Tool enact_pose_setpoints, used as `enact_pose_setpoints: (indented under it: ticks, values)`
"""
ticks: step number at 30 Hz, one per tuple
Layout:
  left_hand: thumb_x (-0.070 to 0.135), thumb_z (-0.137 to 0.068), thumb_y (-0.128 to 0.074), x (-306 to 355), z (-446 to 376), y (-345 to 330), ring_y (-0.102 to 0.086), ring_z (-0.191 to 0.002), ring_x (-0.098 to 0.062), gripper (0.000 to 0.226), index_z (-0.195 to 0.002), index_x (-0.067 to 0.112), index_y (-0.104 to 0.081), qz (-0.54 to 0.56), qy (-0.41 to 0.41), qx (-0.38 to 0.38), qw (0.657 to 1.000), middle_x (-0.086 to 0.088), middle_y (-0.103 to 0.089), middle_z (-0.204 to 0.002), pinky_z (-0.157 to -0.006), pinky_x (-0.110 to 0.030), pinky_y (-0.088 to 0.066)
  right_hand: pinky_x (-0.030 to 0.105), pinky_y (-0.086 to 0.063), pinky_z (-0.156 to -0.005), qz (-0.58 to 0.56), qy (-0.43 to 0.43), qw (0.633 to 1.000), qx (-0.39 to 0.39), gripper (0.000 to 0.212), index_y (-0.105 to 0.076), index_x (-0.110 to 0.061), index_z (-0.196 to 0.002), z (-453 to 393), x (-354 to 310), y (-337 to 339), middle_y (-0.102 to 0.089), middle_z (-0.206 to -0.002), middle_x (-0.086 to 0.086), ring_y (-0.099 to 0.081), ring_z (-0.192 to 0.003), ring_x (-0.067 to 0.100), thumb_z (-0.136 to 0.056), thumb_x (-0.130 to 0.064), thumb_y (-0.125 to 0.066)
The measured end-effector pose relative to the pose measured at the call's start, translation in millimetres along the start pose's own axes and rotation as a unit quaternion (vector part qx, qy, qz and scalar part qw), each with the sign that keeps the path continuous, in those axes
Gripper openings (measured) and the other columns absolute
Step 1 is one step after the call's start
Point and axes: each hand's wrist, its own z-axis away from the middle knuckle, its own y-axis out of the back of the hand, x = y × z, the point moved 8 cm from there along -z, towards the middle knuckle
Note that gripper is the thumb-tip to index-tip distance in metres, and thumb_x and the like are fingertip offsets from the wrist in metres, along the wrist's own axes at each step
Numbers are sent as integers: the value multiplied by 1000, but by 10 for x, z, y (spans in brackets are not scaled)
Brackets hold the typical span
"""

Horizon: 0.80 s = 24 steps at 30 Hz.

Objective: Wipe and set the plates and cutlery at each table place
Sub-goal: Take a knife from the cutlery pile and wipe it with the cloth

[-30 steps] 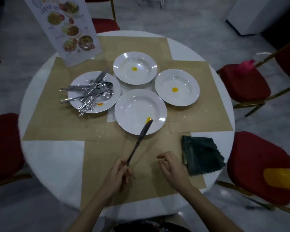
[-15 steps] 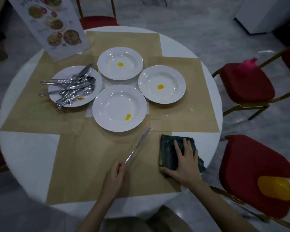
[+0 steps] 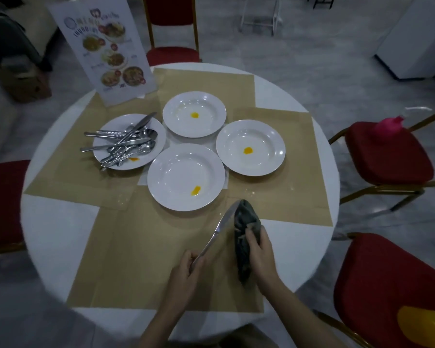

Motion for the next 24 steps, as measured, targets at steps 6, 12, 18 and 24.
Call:
enact_pose_setpoints:
  ticks: [6,12,18,24]
  values:
    - [25,-101,-43,197,77,-238,-41,-58,-2,27,-76,15,-47,24,-13,-41,999,2,-45,-64,-56,-21,-32,45,-52,-91,-357,-245,900,-50,55,-56,-23,-129,181,264,-467,-62,-124,11,-59,-114,31,-95,-61,-35]
    - [25,-101,-42,246,204,-458,-40,-56,-4,27,-77,14,-48,40,21,-115,992,5,-43,-64,-56,-21,-31,41,-55,-88,-198,-189,962,7,37,-55,-14,-130,-48,244,-311,-66,-118,9,-64,-106,25,-100,-35,-50]
    - [26,-101,-43,310,193,-499,-38,-52,-5,28,-80,9,-50,3,16,-134,991,5,-45,-61,-52,-22,-30,45,-52,-90,-216,-265,934,105,42,-51,0,-129,-225,303,-126,-60,-125,21,-59,-109,37,-101,-31,-49]
    - [30,-101,-42,316,175,-363,-38,-52,-5,31,-82,6,-49,32,28,-98,994,4,-44,-63,-50,-20,-30,49,-53,-92,-183,-237,954,23,37,-62,-18,-114,-180,295,-318,-69,-111,9,-66,-102,30,-92,-48,-57]
